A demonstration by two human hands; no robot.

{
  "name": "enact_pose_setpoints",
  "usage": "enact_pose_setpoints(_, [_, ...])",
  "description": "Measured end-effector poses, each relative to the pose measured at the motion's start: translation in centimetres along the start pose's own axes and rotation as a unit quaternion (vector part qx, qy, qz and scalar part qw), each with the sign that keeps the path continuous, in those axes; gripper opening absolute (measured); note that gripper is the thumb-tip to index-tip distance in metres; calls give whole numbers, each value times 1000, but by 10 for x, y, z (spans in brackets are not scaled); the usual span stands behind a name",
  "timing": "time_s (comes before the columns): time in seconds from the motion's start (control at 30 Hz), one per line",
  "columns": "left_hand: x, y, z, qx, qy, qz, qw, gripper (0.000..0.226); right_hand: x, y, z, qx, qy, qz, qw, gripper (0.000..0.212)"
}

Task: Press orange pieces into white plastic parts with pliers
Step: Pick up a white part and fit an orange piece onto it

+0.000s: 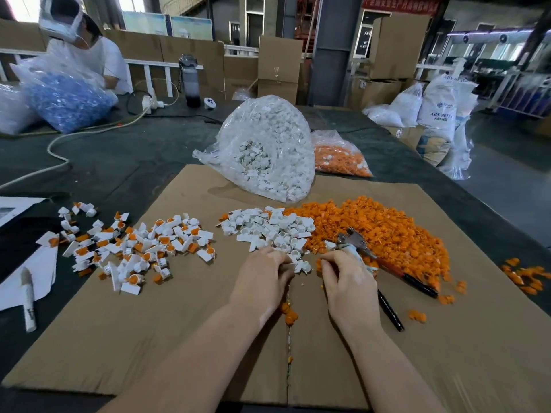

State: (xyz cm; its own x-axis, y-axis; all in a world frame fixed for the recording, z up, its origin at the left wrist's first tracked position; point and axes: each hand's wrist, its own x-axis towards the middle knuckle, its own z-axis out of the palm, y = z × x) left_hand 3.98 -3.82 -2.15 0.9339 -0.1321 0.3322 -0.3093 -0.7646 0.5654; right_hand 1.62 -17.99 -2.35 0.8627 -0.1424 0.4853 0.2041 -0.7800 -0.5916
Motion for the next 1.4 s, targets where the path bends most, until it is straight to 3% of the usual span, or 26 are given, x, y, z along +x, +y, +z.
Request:
enact_pose_setpoints(0.2, [-2,3,-1,-136,55,-82,986,23,0,0,-4,175,-23,68,982,23])
enact_pose_setpoints(0.37, [-5,12,-1,-198,10,-83,977,20,0,-5,-6,287,-42,99,952,26])
enact_pose_setpoints(0.6, [-9,10,-7,-245,-34,-53,968,22,2,-1,-5,251,-57,84,963,26])
enact_pose_setpoints(0.93, [-10,8,-10,-303,-25,-106,947,11,3,3,-1,238,-87,86,964,15])
enact_pose_setpoints(1.03, [-10,9,-8,-355,-15,-142,924,7,1,3,-1,227,-77,79,968,14])
enact_pose_setpoints(1.2, [-10,12,-7,-405,-17,-162,900,5,-2,2,1,151,-84,25,985,15])
enact_pose_setpoints(1.4, [-12,13,-9,-388,-25,-148,910,4,-6,-1,0,68,-54,-26,996,18])
